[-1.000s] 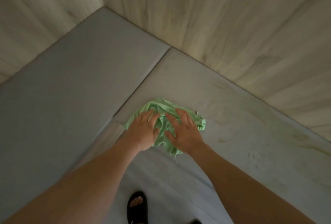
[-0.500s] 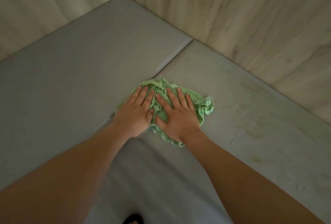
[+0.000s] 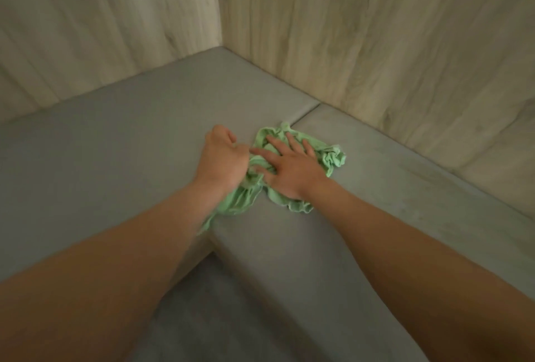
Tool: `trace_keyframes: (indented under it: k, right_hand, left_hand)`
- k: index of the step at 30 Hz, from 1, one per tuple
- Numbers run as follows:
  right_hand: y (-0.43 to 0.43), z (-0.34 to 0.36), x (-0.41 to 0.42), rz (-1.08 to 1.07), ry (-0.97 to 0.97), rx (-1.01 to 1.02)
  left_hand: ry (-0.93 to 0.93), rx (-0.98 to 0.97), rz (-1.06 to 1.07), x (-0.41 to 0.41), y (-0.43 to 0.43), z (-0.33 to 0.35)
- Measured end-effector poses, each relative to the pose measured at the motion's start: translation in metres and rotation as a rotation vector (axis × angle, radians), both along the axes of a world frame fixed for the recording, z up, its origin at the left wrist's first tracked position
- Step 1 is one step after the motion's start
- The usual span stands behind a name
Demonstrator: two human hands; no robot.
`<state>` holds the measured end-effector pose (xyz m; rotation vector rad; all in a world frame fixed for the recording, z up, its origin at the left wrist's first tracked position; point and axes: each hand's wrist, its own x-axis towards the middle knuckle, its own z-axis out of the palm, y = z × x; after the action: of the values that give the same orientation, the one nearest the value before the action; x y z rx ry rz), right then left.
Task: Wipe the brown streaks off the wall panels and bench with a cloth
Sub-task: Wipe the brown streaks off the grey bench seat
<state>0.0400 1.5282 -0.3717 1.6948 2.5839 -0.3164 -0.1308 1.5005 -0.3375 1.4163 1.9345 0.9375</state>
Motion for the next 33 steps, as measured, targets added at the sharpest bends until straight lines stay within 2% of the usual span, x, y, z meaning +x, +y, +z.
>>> trace_keyframes:
  k: [1, 4, 7, 9, 10, 13, 15, 19, 23, 33]
  right_hand:
    - [0.014, -0.001, 0.010, -0.043, 0.003, 0.010]
    - [0.059, 0.001, 0.058, -0.221, -0.030, 0.014]
    - [0.080, 0.002, 0.076, -0.470, -0.039, -0.020]
    - [0.083, 0.000, 0.060, -0.605, -0.011, -0.006]
    - [0.080, -0.001, 0.051, -0.600, 0.019, 0.014]
    - [0.083, -0.010, 0.048, -0.255, 0.028, 0.074]
    - [0.102, -0.007, 0.062, -0.127, -0.008, 0.053]
    - [0.144, -0.006, 0.090, -0.193, -0.024, 0.064]
    - [0.144, -0.005, 0.117, -0.120, 0.058, 0.072]
    - [0.003, -0.002, 0.244, -0.278, -0.005, 0.068]
  left_hand:
    - [0.160, 0.062, -0.018, 0.001, -0.002, -0.004]
    - [0.312, 0.126, -0.248, 0.014, -0.008, -0.016]
    - [0.436, 0.012, -0.475, 0.030, -0.015, -0.031]
    - [0.536, -0.043, -0.507, 0.041, -0.022, -0.046]
    - [0.585, -0.014, -0.502, 0.044, -0.025, -0.050]
    - [0.663, 0.037, -0.480, 0.044, -0.027, -0.062]
    - [0.650, 0.038, -0.481, 0.042, -0.025, -0.063]
    - [0.625, 0.010, -0.482, 0.040, -0.024, -0.065]
    - [0.585, 0.007, -0.498, 0.039, -0.025, -0.064]
    - [0.610, -0.014, -0.483, 0.043, -0.025, -0.063]
